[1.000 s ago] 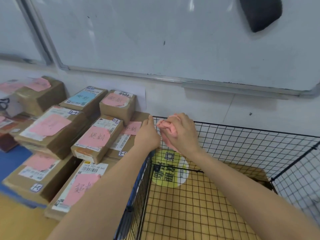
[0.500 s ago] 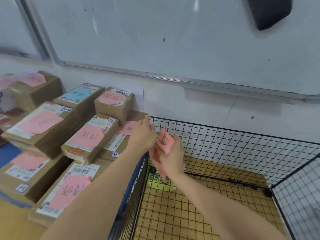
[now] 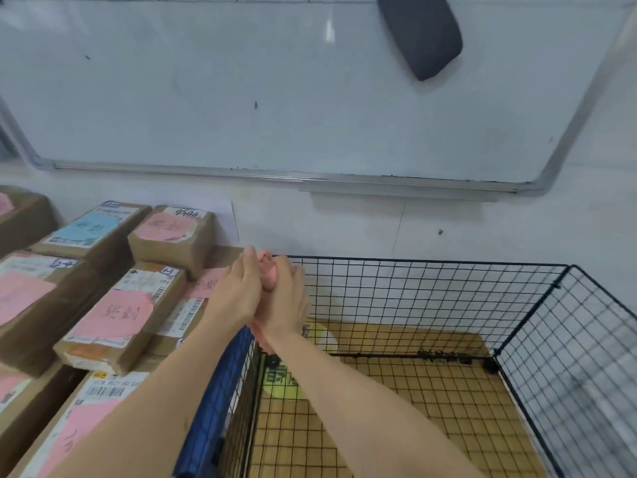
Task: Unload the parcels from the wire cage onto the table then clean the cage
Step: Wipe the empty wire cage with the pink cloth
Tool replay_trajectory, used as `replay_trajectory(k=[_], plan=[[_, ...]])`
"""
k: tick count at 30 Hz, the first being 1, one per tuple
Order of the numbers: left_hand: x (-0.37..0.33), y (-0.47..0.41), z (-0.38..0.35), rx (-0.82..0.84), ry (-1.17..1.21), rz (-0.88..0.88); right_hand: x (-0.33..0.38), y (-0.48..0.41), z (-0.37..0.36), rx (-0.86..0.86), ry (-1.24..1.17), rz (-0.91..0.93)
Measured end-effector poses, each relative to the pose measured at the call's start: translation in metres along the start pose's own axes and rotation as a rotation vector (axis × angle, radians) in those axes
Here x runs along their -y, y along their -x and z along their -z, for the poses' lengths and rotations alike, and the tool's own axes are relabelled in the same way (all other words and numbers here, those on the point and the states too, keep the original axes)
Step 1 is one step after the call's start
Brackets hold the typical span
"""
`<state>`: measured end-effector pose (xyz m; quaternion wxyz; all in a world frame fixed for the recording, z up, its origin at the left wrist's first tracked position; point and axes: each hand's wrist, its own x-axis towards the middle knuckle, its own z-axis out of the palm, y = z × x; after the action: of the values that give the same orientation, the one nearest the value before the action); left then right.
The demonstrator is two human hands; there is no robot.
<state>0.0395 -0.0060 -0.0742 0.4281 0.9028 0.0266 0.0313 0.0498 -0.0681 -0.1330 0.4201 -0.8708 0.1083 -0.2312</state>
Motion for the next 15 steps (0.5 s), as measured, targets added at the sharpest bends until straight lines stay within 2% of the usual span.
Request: replay_trajectory(k=[6,15], plan=[[-0.013,0.012,0.004,0.043,-0.094,-0.019,-0.050,-0.019,0.052,-0.101,0.132,0.065],[-0.009,0.011,0.004,0.075,-0.111,-0.033,-0.142,-0.048,0.172,-0.258,0.274,-0.045]])
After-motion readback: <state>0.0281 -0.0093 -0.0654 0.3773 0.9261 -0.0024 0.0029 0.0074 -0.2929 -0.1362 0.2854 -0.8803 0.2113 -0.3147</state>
